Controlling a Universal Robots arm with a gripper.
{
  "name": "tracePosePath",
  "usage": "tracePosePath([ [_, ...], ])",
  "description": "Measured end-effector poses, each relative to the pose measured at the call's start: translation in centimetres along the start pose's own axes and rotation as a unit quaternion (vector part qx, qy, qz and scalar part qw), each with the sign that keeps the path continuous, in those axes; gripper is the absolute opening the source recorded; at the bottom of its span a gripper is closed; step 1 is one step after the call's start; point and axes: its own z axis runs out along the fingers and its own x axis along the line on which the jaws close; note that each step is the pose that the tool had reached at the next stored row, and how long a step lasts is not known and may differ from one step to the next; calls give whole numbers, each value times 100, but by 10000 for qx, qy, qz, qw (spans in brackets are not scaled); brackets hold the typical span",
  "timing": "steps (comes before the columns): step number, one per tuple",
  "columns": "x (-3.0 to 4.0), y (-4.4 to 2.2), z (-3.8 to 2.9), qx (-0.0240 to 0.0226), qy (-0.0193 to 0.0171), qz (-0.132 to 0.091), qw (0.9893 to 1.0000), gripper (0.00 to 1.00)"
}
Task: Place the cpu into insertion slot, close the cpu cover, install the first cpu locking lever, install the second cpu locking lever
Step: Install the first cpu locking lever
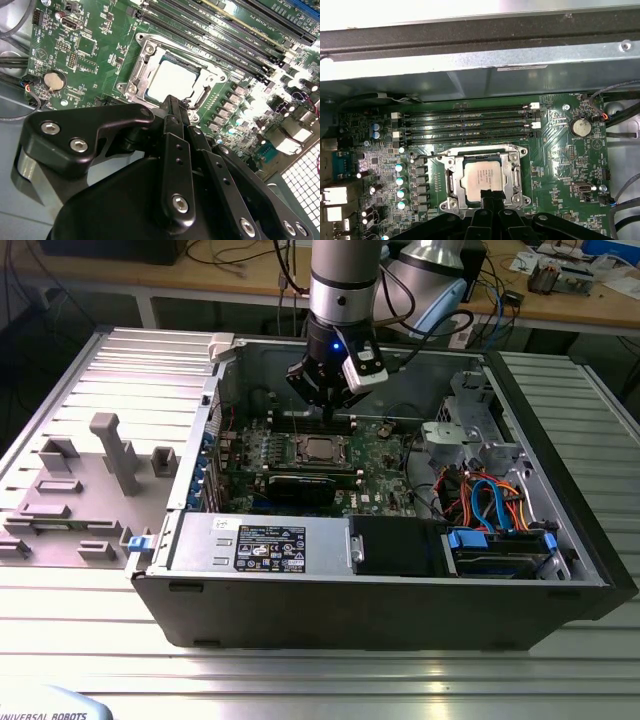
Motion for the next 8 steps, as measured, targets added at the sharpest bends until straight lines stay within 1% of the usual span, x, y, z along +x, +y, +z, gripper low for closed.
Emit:
tracePosePath([
  [1, 0, 0, 0, 0, 0, 0, 10000, 11],
  [2, 18, -1, 2, -2, -23, 0, 10000, 11],
  [3, 81, -6, 4, -10, -138, -3, 9999, 11],
  [4, 89, -7, 6, -12, -140, -121, 9998, 11],
  [5, 113, -8, 13, -18, -136, -443, 9989, 11],
  [8, 174, -13, 15, -17, -135, -464, 9988, 11],
])
